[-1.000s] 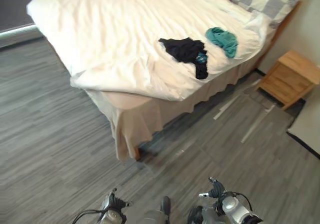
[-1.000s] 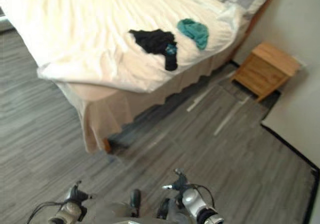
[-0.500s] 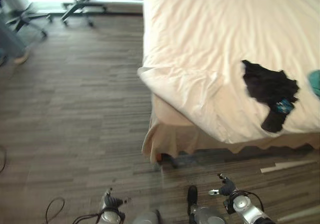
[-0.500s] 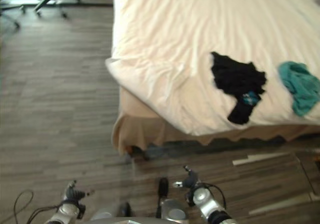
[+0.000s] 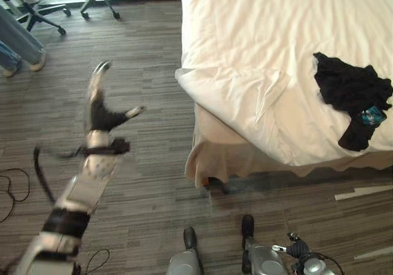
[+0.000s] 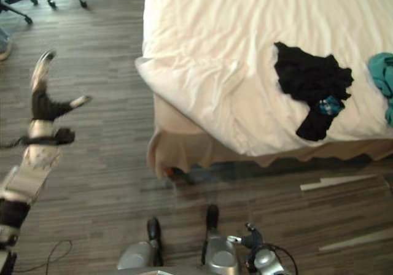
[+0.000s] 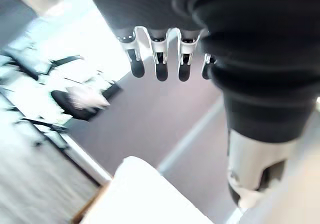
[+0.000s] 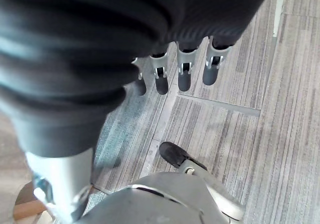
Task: Tidy up the quilt and then pick up the clothes from the bed and put them into the laundry hamper.
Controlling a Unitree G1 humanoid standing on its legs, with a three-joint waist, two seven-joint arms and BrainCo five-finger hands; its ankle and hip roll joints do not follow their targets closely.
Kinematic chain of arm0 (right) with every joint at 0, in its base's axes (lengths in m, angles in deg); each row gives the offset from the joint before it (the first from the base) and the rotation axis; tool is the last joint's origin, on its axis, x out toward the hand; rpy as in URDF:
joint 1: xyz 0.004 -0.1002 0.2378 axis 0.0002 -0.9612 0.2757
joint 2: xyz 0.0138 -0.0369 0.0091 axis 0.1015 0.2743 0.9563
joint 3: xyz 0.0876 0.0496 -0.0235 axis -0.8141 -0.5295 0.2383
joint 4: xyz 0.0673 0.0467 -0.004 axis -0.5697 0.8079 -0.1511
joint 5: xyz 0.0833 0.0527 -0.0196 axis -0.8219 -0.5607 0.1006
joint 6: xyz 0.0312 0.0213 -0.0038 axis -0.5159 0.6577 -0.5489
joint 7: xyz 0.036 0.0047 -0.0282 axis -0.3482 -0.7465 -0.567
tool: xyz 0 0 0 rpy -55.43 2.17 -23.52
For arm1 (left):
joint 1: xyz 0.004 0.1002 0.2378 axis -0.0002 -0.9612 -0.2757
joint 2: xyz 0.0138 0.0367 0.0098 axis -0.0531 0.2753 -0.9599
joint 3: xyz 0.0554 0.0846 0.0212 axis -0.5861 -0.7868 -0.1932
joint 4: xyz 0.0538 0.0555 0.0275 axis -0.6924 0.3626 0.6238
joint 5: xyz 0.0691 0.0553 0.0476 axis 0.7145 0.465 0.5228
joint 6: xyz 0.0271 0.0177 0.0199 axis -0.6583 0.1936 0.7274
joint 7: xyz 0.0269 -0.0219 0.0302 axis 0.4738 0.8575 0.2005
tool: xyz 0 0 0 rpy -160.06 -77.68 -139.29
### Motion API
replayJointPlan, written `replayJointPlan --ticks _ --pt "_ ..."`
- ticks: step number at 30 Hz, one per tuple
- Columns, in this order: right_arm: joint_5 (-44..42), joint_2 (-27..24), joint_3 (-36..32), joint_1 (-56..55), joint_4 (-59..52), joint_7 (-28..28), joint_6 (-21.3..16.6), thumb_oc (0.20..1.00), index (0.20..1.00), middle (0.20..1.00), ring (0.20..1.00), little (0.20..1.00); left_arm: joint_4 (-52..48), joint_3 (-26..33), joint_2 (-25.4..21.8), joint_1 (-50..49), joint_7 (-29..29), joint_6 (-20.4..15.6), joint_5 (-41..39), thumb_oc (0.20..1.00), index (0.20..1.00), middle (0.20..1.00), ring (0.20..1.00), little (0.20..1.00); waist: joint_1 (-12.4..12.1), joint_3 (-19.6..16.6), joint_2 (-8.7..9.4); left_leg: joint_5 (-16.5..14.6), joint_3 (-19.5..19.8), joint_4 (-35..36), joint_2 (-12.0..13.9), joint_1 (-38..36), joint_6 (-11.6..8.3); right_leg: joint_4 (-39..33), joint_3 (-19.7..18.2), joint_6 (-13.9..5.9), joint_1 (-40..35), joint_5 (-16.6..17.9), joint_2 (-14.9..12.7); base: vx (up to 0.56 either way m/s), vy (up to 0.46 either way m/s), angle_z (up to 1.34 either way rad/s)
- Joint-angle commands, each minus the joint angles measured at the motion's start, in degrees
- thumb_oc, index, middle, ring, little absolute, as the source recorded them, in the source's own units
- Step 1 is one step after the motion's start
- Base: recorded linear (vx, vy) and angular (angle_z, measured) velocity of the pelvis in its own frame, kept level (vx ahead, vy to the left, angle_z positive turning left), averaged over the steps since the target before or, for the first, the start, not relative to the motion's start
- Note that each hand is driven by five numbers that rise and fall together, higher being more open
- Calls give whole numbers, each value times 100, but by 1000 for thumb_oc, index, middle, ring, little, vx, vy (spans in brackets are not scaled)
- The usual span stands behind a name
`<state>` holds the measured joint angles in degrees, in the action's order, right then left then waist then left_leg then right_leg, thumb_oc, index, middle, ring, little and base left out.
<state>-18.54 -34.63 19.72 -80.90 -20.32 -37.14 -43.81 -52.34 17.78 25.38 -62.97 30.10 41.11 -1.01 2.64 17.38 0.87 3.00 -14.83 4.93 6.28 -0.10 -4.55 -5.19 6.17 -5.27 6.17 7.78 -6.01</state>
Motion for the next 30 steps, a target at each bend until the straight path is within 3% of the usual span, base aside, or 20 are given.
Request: replayJointPlan --ticks 1,7,10,13,14,16,17,18,19,20,21,22,24,25,27,30 --pt "56 -18 277 192 8 1 25 1000 1000 1000 1000 1000 542 -677 53 834 -96 20 832 1000 1000 1000 1000 1000 302 -227 37 -536 138 -327 284 331 -119 352 168 -630 196 -805 -500 -36 49 -45" --pt "102 -118 331 280 107 99 38 1000 1000 1000 1000 1000 1205 -1674 110 2413 -231 260 1311 1000 1000 1000 1000 1000 529 -36 83 -573 17 -586 311 622 -117 466 -1 -661 626 -709 -547 -42 29 -40" --pt "75 -229 370 342 113 209 35 1000 1000 1000 1000 1000 2184 -2248 338 3507 -339 631 1514 1000 1000 1000 1000 1000 710 230 126 -609 57 -899 361 946 -145 598 -43 -667 885 -694 -602 -52 -9 -13" --pt "64 -260 363 354 81 257 22 1000 1000 1000 1000 1000 2636 -2442 378 3892 -304 761 1525 1000 1000 1000 1000 1000 772 349 141 -610 82 -1034 394 1124 -162 672 -53 -664 1038 -692 -612 -55 -17 -2" --pt "-3 -252 344 397 85 314 4 1000 1000 1000 1000 1000 3165 -2670 407 4227 -214 1012 1702 1000 1000 1000 1000 1000 835 469 149 -619 104 -1152 427 1270 -177 747 -71 -664 1167 -702 -615 -56 -9 -6" --pt "-24 -247 354 448 92 330 12 1000 1000 1000 1000 1000 3511 -2826 454 4406 -154 1124 1816 1000 1000 1000 1000 1000 853 528 161 -635 114 -1244 451 1343 -181 810 -78 -665 1231 -716 -620 -59 -10 -1" --pt "-99 -260 394 526 69 353 11 1000 1000 1000 1000 1000 4496 -3046 704 4620 92 1412 1957 812 812 812 812 812 900 630 184 -662 127 -1367 481 1414 -182 928 -98 -649 1314 -765 -609 -42 -7 0" --pt "-99 -259 389 527 69 353 11 1000 1000 1000 1000 1000 4506 -3053 711 4629 88 1408 1956 812 812 812 812 812 896 632 183 -664 129 -1372 482 1417 -182 932 -97 -648 1316 -767 -609 -68 -18 -1" --pt "-194 -262 403 593 108 349 31 1000 1000 1000 1000 1000 5266 -3158 984 4673 481 1486 1940 570 570 570 570 570 922 682 201 -689 151 -1438 503 1417 -189 1024 -87 -637 1314 -825 -612 -37 -20 -2" --pt "-289 -287 399 655 169 332 48 1000 1000 1000 1000 1000 5445 -3275 1087 4653 731 1465 1990 457 457 457 457 457 924 697 207 -702 166 -1454 518 1393 -199 1071 -84 -631 1299 -857 -618 -37 -20 -2" --pt "-289 -286 397 656 170 332 47 1000 1000 1000 1000 1000 5448 -3276 1089 4656 731 1464 1990 457 457 457 457 457 923 700 207 -703 167 -1454 519 1391 -199 1072 -84 -631 1297 -858 -618 0 0 0" --pt "-368 -274 442 677 336 280 29 1000 1000 1000 1000 1000 5449 -3492 1222 4350 1051 1243 2126 200 200 200 200 200 936 689 193 -773 160 -1477 528 1304 -208 1097 -90 -613 1224 -910 -616 5 23 5" --pt "-374 -266 462 703 397 279 38 1000 1000 1000 1000 1000 5365 -3530 1256 4232 1121 1213 2106 200 200 200 200 200 931 679 182 -802 144 -1489 528 1268 -204 1100 -100 -609 1199 -912 -617 9 45 5" --pt "-506 -227 358 807 470 339 52 1000 1000 1000 1000 1000 4891 -3629 1445 3552 1302 1058 2167 200 200 200 200 200 914 632 125 -871 97 -1487 516 1139 -197 1074 -103 -611 1083 -908 -624 19 85 -5" --pt "-598 -219 280 865 477 365 62 1000 1000 1000 1000 1000 4718 -3555 1547 3216 1332 1020 2087 200 200 200 200 200 896 604 91 -894 92 -1473 499 1071 -188 1049 -106 -605 1010 -912 -618 27 89 -10" --pt "-974 -440 -263 1116 -14 651 0 1000 1000 1000 1000 1000 4087 -3139 2045 1524 1363 814 1681 200 200 200 200 200 788 377 -40 -934 123 -1305 393 727 -140 934 -39 -580 603 -943 -609 54 82 -1"
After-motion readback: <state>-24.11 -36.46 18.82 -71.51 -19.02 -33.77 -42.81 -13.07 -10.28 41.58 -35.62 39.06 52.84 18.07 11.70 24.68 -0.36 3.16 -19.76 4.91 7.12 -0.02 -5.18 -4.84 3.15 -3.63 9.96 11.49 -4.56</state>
